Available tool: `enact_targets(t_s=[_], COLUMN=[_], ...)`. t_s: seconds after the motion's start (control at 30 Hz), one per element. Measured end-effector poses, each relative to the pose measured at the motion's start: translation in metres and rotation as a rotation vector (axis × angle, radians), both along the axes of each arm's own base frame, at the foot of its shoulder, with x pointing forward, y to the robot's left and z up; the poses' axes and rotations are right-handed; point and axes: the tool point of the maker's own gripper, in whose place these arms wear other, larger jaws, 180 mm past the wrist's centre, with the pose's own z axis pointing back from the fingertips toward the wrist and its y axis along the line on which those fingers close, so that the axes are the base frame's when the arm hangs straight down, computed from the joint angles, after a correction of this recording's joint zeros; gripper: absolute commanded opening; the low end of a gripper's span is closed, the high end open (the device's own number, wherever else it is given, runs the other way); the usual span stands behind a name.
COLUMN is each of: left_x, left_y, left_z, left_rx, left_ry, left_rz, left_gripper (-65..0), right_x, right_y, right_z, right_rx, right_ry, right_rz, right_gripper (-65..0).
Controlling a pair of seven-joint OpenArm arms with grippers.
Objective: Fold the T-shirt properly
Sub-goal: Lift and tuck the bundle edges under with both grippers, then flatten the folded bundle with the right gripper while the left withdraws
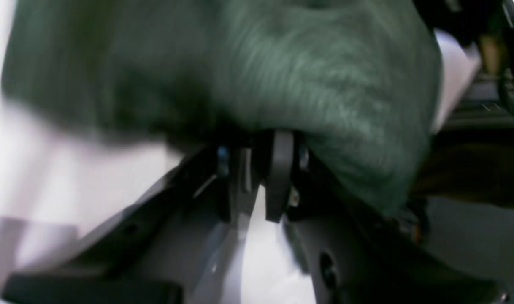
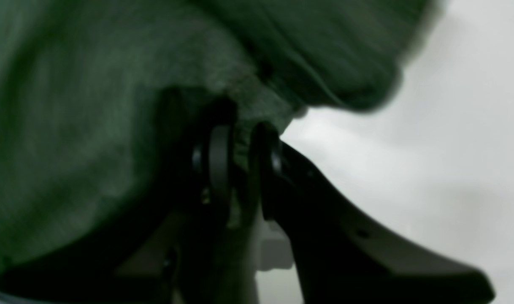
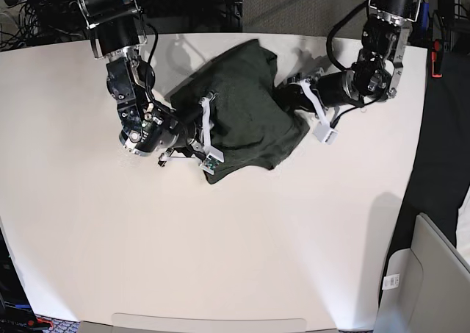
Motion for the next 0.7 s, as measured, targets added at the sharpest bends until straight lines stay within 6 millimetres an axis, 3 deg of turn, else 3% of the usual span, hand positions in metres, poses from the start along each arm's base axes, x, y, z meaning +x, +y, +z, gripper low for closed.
enact_targets(t_s=[0.23,0.33,0.5,0.6,0.7], left_x=[0.039,0.046,0.049,0.046,0.044], left_y=[0.026,0.028,0.029,0.032,0.047], left_z=[0.002,0.004,0.01,0.016,0.027], left_rx=[0.042,0.048,0.086,0.105,0.095], left_ry=[-0.031,-0.04,-0.063,-0.075,-0.106], left_rz=[0.063,0.071,0.057,0.053,0.112], left_gripper=[-54.4,-54.5,-54.5,-54.5,-54.5], right_x=[-0.018,-0.012,-0.003,-0.007,-0.023], right_y=[-0.017,-0.021,-0.044,-0.028,-0.003], right_z=[0.003,0.022,0.05,0.072,0.086], right_rx=[-0.029,0.027,0.018,0.083,0.168], right_ry=[-0.021,-0.078,-0.172,-0.226,-0.229], right_rz=[0.006,-0.049,-0.121,-0.089,-0.052], right_gripper=[-55.7,-55.7,-55.7,-55.7,-55.7])
